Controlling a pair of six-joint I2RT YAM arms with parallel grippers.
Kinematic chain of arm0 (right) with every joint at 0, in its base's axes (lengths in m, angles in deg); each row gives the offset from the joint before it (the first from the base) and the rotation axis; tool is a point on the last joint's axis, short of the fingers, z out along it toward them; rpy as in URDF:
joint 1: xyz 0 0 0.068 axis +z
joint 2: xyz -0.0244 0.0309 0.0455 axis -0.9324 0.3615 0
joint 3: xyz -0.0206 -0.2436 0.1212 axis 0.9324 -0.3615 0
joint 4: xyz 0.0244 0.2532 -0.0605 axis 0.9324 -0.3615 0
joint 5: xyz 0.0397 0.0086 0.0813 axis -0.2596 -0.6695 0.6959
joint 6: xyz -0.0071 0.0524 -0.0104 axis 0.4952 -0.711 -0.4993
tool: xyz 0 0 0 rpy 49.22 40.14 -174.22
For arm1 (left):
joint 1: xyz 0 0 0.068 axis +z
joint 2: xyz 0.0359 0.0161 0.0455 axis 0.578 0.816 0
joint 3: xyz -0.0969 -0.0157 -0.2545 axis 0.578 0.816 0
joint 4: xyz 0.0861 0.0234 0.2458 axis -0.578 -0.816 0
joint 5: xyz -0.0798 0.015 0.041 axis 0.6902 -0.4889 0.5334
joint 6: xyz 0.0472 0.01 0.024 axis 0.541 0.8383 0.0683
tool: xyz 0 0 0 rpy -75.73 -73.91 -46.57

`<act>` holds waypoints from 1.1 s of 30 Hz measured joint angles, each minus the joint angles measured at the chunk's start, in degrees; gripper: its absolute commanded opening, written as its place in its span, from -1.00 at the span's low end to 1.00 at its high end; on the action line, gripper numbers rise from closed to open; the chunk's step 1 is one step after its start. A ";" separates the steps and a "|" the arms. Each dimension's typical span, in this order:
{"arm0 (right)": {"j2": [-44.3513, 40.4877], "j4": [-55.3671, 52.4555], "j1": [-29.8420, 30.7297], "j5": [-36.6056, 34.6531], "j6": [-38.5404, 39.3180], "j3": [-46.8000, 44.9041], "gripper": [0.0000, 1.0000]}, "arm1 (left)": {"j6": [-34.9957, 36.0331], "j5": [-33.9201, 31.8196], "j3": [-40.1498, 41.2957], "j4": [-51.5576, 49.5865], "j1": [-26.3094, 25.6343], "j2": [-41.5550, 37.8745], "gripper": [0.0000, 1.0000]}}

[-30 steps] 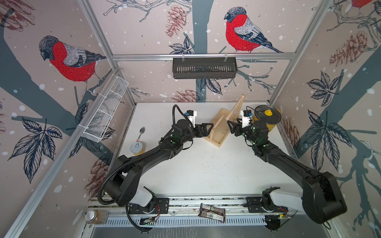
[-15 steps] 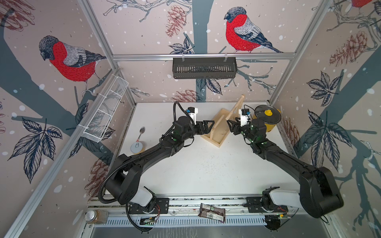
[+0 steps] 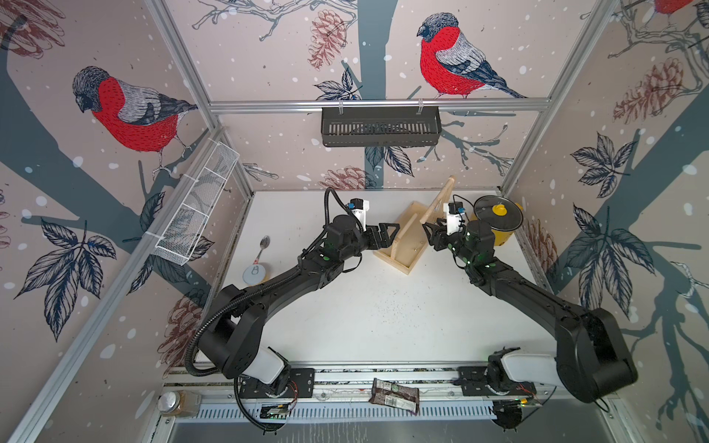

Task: Take the necklace off the jewelry display stand
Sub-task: Take off the necklace from the stand.

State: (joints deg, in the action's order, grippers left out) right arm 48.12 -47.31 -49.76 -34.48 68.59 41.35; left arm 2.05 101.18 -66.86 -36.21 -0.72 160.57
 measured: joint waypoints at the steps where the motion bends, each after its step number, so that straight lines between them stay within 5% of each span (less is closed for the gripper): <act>1: 0.00 -0.02 0.02 0.00 0.00 0.09 0.11 | 0.00 0.00 -0.02 0.00 0.00 0.00 0.95; 33: 1.16 0.70 1.79 -0.04 1.53 1.57 -0.26 | -0.04 -0.92 -0.04 -1.27 0.00 -0.15 0.95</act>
State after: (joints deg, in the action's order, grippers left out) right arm 49.28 -46.61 -47.97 -34.53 70.12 42.92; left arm 2.00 100.26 -66.91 -37.48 -0.72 160.42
